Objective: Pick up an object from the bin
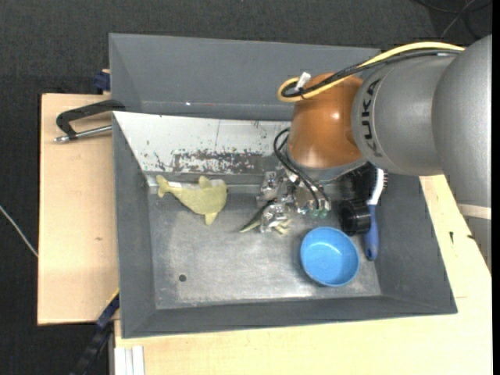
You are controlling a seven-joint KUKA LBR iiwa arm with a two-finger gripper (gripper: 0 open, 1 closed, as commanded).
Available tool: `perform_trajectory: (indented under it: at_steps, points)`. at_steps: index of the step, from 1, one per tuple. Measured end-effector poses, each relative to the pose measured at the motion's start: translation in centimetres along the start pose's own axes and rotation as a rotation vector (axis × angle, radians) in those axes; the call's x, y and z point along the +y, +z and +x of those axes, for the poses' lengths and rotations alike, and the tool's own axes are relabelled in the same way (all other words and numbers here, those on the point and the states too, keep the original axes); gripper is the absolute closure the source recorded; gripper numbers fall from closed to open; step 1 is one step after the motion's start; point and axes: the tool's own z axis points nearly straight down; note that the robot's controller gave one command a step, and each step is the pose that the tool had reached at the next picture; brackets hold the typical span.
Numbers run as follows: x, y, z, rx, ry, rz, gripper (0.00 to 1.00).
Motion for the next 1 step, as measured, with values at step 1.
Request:
perform_trajectory:
  at_steps: [1]
  points:
    - [0.06,-7.28,-0.44,-0.001,0.0,0.001,1.0]
